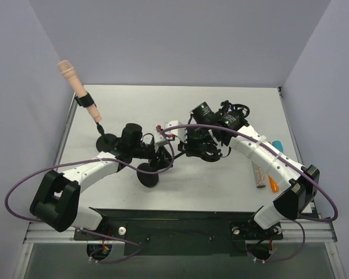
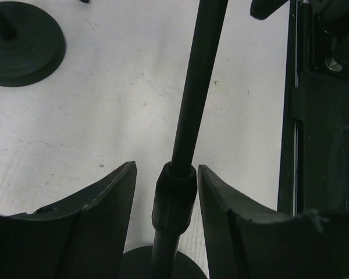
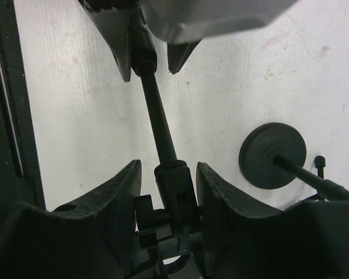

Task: Remove the microphone from the stand

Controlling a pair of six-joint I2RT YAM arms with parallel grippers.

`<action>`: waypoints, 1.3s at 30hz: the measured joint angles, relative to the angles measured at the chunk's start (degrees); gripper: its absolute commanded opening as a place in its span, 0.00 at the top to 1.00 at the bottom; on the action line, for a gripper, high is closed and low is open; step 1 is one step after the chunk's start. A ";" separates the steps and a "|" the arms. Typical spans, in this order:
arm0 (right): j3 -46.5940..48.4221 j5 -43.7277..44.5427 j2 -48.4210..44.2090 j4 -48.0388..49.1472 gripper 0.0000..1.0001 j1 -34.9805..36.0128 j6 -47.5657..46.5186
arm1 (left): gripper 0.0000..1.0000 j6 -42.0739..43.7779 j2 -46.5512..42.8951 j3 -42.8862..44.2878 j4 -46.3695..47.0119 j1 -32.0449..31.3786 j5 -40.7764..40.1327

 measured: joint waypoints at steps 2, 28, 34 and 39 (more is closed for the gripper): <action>-0.85 0.20 -0.37 1.31 1.00 0.31 -1.22 | 0.57 -1.09 1.40 0.00 0.26 -0.39 0.42; 11.72 0.85 11.10 0.55 1.00 -6.47 36.63 | 0.32 -1.66 -7.43 -5.77 6.60 -11.13 -36.44; 4.63 1.46 4.96 0.94 1.00 -3.85 21.68 | 0.32 -2.69 -9.25 0.37 -1.18 -3.21 -21.94; -2.21 3.69 -1.16 2.27 1.00 -0.20 10.54 | 0.36 -0.68 -8.81 0.72 -4.20 -1.18 -13.44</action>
